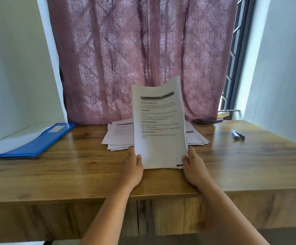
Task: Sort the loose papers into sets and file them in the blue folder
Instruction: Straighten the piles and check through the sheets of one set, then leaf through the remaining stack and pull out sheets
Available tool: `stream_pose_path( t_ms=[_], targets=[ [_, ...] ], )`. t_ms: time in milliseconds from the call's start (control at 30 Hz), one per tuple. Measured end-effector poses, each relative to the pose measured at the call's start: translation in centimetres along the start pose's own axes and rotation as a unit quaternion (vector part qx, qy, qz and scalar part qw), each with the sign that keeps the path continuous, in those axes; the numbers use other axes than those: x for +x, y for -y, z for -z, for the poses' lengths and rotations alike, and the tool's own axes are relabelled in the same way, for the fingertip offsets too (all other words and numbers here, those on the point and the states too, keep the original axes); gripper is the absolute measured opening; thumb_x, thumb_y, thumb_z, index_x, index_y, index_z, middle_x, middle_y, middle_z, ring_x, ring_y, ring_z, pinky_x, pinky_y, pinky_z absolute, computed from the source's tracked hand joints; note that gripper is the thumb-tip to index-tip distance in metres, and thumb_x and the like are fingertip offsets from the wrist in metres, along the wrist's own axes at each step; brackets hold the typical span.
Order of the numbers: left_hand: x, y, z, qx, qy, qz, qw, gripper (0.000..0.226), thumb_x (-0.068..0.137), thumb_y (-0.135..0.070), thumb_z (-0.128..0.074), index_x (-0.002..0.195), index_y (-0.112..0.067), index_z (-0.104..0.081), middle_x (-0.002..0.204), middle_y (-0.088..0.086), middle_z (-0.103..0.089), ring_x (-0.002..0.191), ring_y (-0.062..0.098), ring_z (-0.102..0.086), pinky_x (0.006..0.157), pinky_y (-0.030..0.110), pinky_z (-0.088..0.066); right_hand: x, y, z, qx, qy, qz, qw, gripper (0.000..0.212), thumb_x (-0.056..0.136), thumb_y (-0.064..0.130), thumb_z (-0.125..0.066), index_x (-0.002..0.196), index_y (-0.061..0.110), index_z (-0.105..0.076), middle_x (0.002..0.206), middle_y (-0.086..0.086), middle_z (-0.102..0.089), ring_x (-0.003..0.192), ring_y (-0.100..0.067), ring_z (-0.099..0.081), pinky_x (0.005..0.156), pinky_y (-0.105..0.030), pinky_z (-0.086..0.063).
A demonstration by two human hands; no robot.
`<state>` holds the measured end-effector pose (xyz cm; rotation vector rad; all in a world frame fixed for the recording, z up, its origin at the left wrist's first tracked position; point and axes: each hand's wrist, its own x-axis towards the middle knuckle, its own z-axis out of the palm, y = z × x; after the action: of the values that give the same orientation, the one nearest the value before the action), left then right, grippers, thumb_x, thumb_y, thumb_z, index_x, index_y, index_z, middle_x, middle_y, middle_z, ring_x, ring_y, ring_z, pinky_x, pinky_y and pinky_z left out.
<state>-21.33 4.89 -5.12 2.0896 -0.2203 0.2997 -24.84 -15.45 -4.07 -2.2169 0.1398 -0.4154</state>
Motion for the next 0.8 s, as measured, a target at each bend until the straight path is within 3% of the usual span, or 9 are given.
stream_pose_path(
  t_ms=[67,167,300,467,567,667,733,800],
  targets=[
    [0.0,0.1,0.3,-0.020,-0.001,0.016,1.000,0.040,0.105,-0.026,-0.034,0.144,-0.026,-0.026,0.132,0.000,-0.050,0.095,0.016,-0.064,0.076,0.032,-0.059,0.1,0.2,0.0,-0.001,-0.008,-0.012,1.000,0.021,0.103,0.015,-0.037,0.124,0.014,-0.041,0.109,-0.001,-0.055,0.086,-0.015,-0.052,0.057,-0.018,-0.037],
    [-0.2,0.5,1.3,-0.065,0.005,0.032,0.997,0.033,0.106,-0.022,-0.034,0.138,-0.026,-0.032,0.125,0.000,-0.055,0.075,0.014,-0.070,0.060,0.022,-0.056,0.3,0.4,-0.7,0.044,-0.002,-0.036,0.998,0.020,0.103,0.016,-0.039,0.122,0.019,-0.043,0.110,0.001,-0.059,0.081,-0.016,-0.059,0.056,-0.023,-0.047],
    [-0.1,1.6,4.2,-0.124,0.003,0.084,0.989,0.027,0.106,-0.024,-0.035,0.132,-0.030,-0.040,0.110,0.004,-0.065,0.063,0.007,-0.069,0.054,0.015,-0.050,0.8,2.6,-2.3,0.120,0.047,-0.070,0.989,0.027,0.102,0.018,-0.044,0.128,0.022,-0.045,0.109,0.001,-0.060,0.075,-0.017,-0.066,0.054,-0.022,-0.054],
    [0.4,4.7,10.5,-0.118,-0.059,0.121,0.984,0.023,0.105,-0.029,-0.040,0.127,-0.029,-0.044,0.097,0.000,-0.067,0.073,0.016,-0.070,0.063,0.023,-0.056,2.1,7.3,-6.1,0.074,0.107,0.010,0.991,0.027,0.099,0.023,-0.053,0.125,0.020,-0.053,0.109,0.002,-0.065,0.076,-0.013,-0.063,0.058,-0.023,-0.051],
    [1.0,6.3,15.2,-0.098,-0.093,0.139,0.981,0.016,0.104,-0.028,-0.042,0.120,-0.029,-0.045,0.096,0.002,-0.064,0.080,0.020,-0.068,0.066,0.025,-0.056,3.4,10.7,-9.8,0.055,0.141,0.044,0.987,0.030,0.093,0.029,-0.062,0.121,0.018,-0.059,0.108,0.000,-0.068,0.079,-0.018,-0.068,0.074,-0.033,-0.059],
    [2.5,8.4,19.7,-0.068,-0.120,0.173,0.975,0.014,0.103,-0.024,-0.044,0.116,-0.024,-0.051,0.097,0.005,-0.064,0.085,0.022,-0.066,0.080,0.035,-0.057,4.9,13.6,-13.8,0.043,0.169,0.060,0.983,0.032,0.091,0.031,-0.066,0.117,0.013,-0.062,0.104,0.000,-0.069,0.081,-0.015,-0.069,0.071,-0.023,-0.056],
    [3.6,10.1,21.8,-0.063,-0.129,0.197,0.970,0.016,0.102,-0.018,-0.045,0.116,-0.017,-0.054,0.099,0.010,-0.064,0.082,0.021,-0.064,0.073,0.032,-0.055,6.0,14.7,-16.9,0.087,0.192,0.032,0.977,0.031,0.092,0.025,-0.065,0.116,0.005,-0.064,0.104,-0.004,-0.070,0.079,-0.014,-0.071,0.071,-0.022,-0.057],
    [4.6,11.5,23.1,-0.026,-0.136,0.210,0.968,0.017,0.102,-0.012,-0.043,0.115,-0.012,-0.054,0.091,0.009,-0.063,0.073,0.018,-0.061,0.061,0.026,-0.050,6.7,15.7,-19.6,0.095,0.196,0.015,0.976,0.030,0.093,0.022,-0.065,0.117,0.004,-0.065,0.106,-0.006,-0.071,0.085,-0.017,-0.071,0.077,-0.032,-0.060]
  ],
)
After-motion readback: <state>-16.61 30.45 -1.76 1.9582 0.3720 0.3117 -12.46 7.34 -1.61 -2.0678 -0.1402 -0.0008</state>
